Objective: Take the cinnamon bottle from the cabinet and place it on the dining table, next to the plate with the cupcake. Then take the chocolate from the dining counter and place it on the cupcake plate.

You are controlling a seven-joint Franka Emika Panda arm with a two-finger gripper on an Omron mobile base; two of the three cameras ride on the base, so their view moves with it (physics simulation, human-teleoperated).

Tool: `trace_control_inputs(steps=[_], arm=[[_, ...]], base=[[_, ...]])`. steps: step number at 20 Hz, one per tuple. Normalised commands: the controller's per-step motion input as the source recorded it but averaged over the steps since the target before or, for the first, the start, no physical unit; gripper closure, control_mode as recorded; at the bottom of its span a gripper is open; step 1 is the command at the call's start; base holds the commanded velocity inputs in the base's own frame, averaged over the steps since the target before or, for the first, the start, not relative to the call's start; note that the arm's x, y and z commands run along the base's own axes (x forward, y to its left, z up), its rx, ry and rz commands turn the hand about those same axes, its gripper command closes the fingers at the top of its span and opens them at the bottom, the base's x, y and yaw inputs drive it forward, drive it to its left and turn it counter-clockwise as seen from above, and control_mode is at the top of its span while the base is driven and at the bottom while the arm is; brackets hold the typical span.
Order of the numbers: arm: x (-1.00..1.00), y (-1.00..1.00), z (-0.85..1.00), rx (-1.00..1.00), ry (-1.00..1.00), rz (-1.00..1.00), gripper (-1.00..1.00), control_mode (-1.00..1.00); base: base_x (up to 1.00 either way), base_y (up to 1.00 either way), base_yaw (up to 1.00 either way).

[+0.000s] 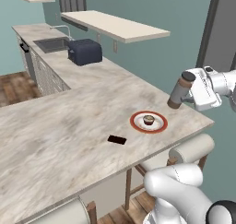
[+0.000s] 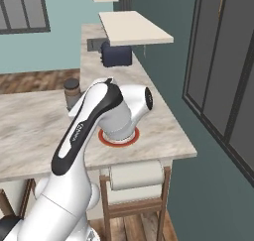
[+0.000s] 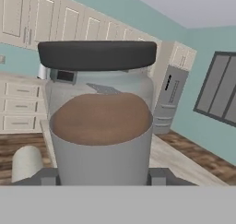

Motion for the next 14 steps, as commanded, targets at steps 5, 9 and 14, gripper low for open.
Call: trace_control_inputs(steps=[5,9,14], arm=[[0.12,-0.12,-0.15,0.00,0.03,0.00,1.00,-1.00],[0.41,-0.19,-0.40,-0.09,0.00,-0.03,1.00,-1.00],[0.45,-0.19,-0.34,-0.11,-0.01,-0.01,1.00,-1.00]], base=[[0.03,-0.03,0.00],[0.00,0.00,0.00],[0.00,0.00,0.00]])
